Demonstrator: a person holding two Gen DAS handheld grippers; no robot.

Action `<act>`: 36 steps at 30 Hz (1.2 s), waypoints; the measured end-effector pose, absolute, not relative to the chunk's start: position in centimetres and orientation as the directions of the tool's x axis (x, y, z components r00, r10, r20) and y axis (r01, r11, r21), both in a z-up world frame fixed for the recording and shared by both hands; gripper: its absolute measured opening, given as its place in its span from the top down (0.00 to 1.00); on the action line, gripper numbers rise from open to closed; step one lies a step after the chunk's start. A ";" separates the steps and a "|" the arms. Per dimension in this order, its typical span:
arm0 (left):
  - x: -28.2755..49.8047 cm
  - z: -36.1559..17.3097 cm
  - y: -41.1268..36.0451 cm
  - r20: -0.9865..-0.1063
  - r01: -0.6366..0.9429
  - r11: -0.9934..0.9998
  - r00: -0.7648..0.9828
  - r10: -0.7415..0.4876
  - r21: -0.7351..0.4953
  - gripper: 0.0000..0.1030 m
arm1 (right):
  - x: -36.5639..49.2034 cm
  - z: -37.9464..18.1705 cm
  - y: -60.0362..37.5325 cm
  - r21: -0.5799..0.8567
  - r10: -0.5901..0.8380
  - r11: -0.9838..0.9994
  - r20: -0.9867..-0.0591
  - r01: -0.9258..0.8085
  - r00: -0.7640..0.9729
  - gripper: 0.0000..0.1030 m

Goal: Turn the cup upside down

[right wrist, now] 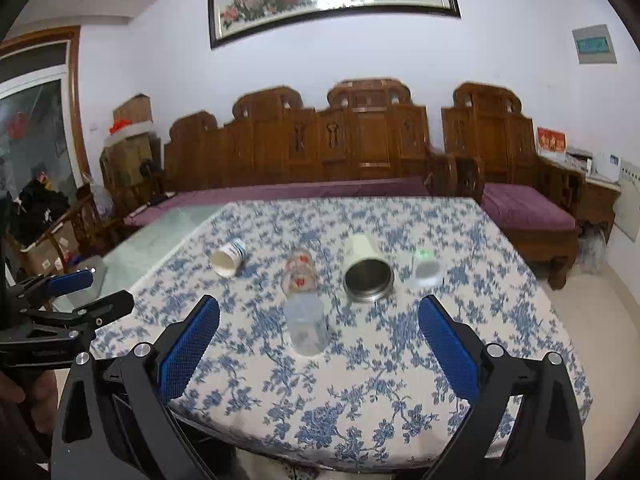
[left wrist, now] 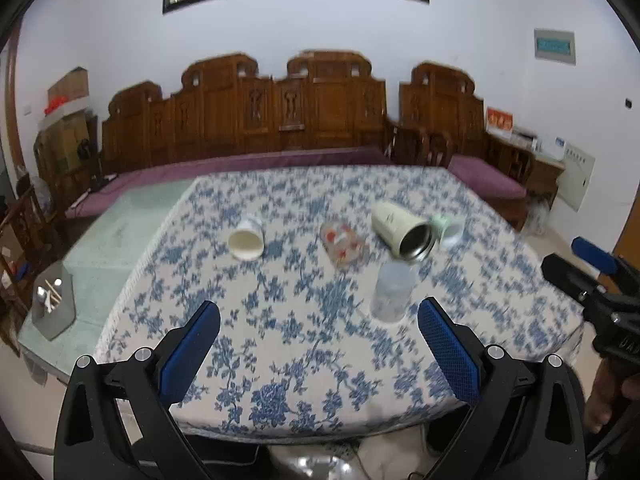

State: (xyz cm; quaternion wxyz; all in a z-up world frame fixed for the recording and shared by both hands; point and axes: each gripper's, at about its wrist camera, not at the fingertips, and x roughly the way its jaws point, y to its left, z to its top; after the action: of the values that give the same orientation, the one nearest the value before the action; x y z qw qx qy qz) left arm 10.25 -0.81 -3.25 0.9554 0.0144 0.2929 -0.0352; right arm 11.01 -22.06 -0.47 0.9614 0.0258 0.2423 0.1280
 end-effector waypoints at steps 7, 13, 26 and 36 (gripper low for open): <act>7.4 0.2 -1.3 -0.464 0.069 0.997 0.884 -0.049 0.025 0.07 | 9.1 2.1 -21.4 0.087 0.264 0.964 -0.398 -0.251 0.879 0.03; 6.3 1.2 -1.2 -0.430 0.042 0.999 0.902 -0.024 0.034 0.07 | 8.5 2.8 -21.3 0.096 0.271 0.962 -0.381 -0.254 0.884 0.03; 6.0 1.2 -0.8 -0.425 0.030 0.999 0.905 -0.016 0.027 0.07 | 8.2 3.1 -21.0 0.102 0.276 0.961 -0.372 -0.257 0.886 0.03; 5.9 1.0 -0.7 -0.426 0.028 0.999 0.905 -0.014 0.027 0.07 | 8.3 3.1 -21.0 0.104 0.277 0.961 -0.374 -0.257 0.885 0.03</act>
State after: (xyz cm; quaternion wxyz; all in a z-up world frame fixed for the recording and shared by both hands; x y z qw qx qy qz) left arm 5.92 -0.66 1.03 0.9758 0.0162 0.2179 -0.0108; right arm 8.30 -21.02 3.06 0.9705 0.0260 0.1962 0.1375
